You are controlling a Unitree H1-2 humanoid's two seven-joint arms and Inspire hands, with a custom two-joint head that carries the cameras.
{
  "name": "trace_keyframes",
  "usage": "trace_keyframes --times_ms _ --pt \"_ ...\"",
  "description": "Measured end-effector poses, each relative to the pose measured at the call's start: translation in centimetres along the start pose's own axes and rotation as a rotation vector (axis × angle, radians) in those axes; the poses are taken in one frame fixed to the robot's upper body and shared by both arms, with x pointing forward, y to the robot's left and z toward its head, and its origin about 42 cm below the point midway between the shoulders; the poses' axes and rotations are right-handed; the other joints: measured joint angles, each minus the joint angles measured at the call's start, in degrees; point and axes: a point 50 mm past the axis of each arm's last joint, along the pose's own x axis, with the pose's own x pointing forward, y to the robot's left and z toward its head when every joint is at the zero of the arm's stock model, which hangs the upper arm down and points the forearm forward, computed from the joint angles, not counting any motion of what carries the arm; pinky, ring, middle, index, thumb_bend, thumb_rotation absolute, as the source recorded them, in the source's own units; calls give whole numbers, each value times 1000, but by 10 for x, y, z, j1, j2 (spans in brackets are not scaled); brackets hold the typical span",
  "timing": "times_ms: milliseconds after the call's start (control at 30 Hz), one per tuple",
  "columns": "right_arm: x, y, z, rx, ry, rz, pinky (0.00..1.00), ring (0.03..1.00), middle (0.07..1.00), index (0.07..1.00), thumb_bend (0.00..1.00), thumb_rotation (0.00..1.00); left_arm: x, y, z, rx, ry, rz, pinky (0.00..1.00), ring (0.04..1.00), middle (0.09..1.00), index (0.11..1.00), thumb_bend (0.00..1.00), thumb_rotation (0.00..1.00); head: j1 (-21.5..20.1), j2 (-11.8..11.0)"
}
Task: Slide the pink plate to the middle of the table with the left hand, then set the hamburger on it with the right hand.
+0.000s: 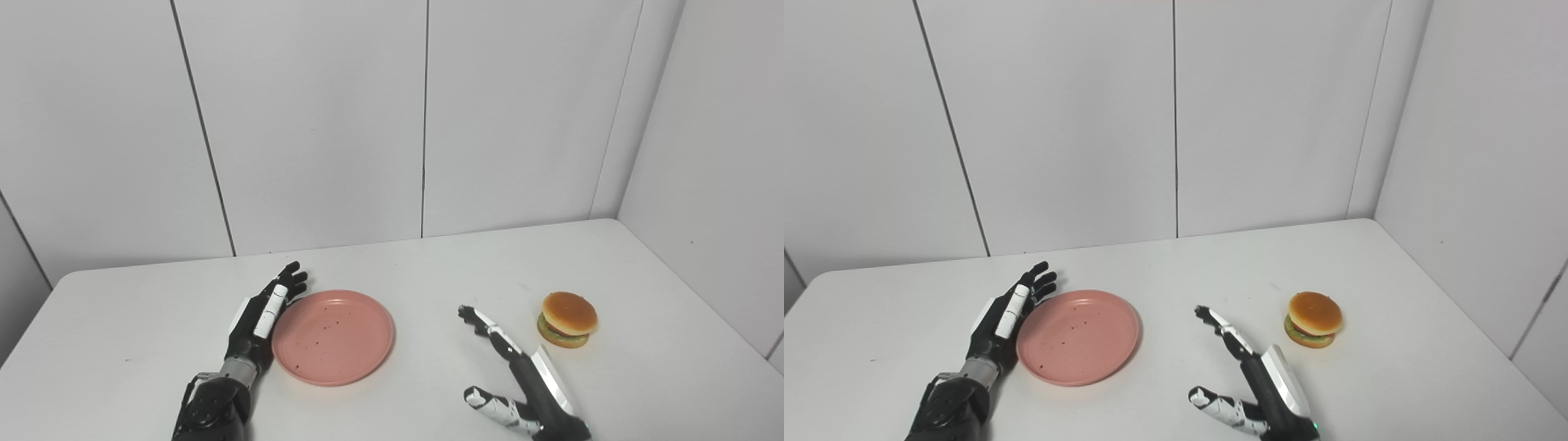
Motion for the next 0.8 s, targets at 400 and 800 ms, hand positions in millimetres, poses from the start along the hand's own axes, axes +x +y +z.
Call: trace_keyframes --times_ms 400,800 --pt "38 -40 2 -576 -134 83 824 823 815 780 842 821 2 3 1 2 0 -9 877 905 883 873 870 805 4 -8" --pt "61 -64 -4 -819 62 167 804 777 774 747 851 800 3 2 3 2 -5 -11 861 894 873 870 847 816 4 -8"
